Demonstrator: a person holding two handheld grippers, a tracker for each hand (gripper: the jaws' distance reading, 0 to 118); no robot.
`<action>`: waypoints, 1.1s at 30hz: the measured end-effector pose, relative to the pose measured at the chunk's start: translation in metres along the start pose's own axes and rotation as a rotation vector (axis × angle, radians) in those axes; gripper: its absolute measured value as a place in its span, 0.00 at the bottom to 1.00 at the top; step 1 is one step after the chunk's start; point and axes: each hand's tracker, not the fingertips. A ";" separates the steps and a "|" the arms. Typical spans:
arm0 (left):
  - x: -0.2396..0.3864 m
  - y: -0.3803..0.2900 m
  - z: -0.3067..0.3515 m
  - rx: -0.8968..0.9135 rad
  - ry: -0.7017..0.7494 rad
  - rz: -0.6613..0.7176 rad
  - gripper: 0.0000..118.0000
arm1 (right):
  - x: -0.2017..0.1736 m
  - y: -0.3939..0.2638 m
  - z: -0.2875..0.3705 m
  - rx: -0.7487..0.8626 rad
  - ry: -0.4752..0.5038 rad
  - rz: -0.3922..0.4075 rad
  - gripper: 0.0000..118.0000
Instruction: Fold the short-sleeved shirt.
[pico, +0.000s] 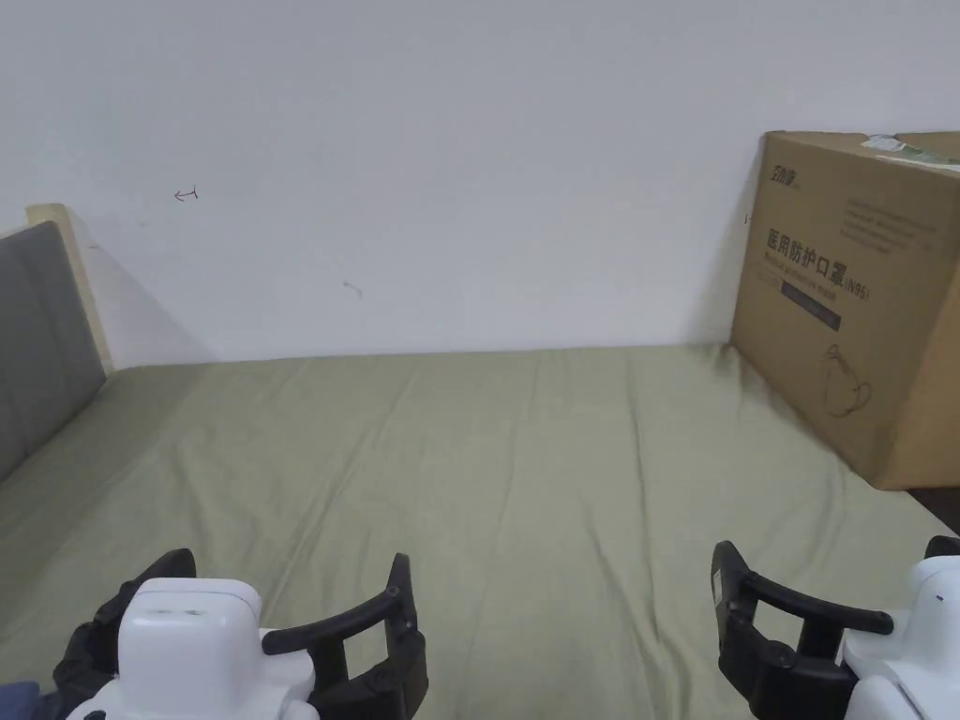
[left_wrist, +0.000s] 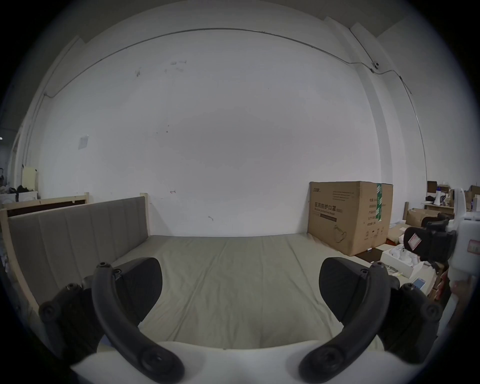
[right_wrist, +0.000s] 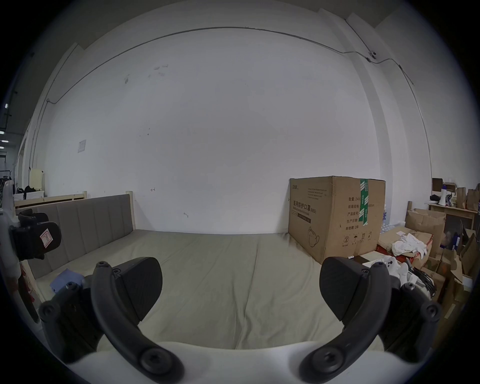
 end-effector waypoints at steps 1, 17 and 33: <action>-0.001 0.000 -0.001 -0.002 -0.013 0.012 1.00 | -0.001 0.000 0.000 -0.002 0.002 0.001 1.00; 0.002 0.001 -0.014 -0.097 0.071 0.015 1.00 | -0.007 -0.003 -0.005 -0.029 0.009 -0.004 1.00; 0.004 0.004 -0.020 -0.132 0.032 0.073 1.00 | -0.009 -0.009 -0.008 -0.072 0.030 -0.006 1.00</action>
